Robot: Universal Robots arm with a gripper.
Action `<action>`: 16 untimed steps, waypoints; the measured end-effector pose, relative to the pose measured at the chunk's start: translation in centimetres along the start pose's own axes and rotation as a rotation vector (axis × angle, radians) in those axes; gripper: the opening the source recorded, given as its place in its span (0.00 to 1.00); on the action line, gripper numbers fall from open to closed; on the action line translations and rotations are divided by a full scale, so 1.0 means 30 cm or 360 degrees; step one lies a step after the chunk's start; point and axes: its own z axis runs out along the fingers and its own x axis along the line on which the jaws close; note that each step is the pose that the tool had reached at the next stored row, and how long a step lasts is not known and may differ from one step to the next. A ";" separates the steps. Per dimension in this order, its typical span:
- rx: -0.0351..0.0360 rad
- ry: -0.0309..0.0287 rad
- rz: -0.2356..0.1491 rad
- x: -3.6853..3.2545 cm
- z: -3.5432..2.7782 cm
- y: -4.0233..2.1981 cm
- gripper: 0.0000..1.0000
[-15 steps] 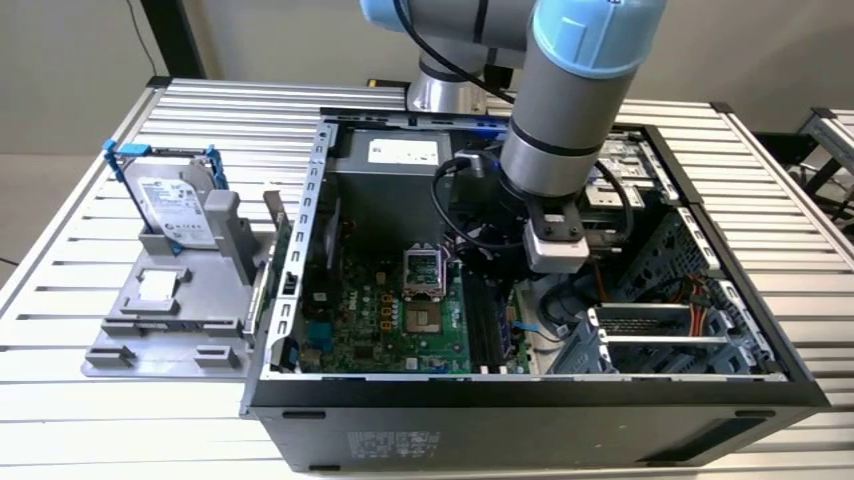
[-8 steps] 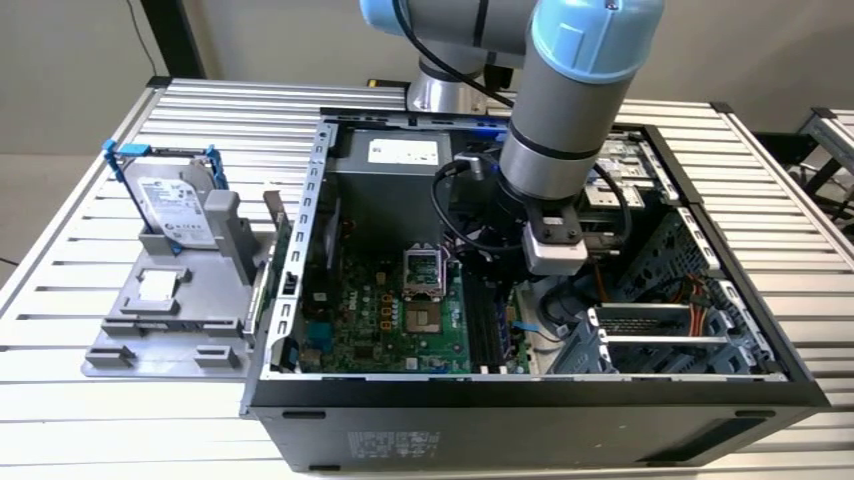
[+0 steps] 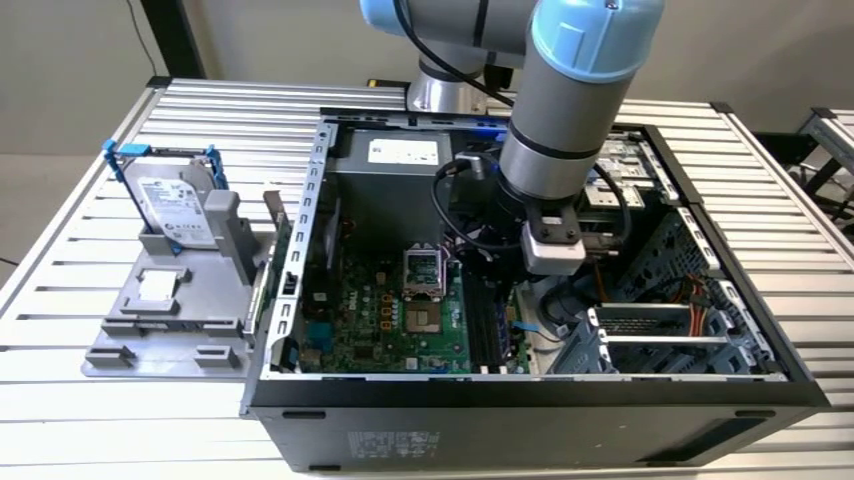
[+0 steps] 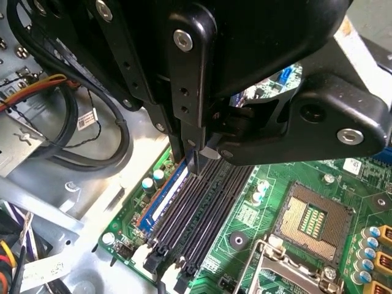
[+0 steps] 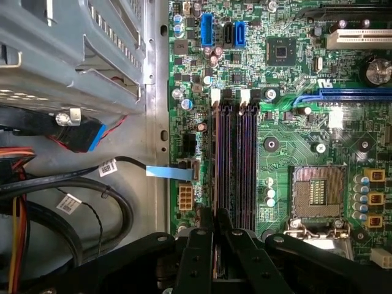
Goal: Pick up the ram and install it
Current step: 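Insert the ram into the slot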
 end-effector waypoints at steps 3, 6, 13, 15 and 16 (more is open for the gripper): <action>0.0000 -0.00004 0.0007 0.000 0.001 0.000 0.00; 0.0000 -0.00005 0.0008 0.000 0.007 -0.001 0.00; 0.0002 -0.00002 0.0008 0.000 0.012 -0.002 0.00; 0.0002 -0.00006 0.0008 0.000 0.011 -0.002 0.00; 0.0003 -0.00009 0.0008 0.000 0.011 -0.002 0.00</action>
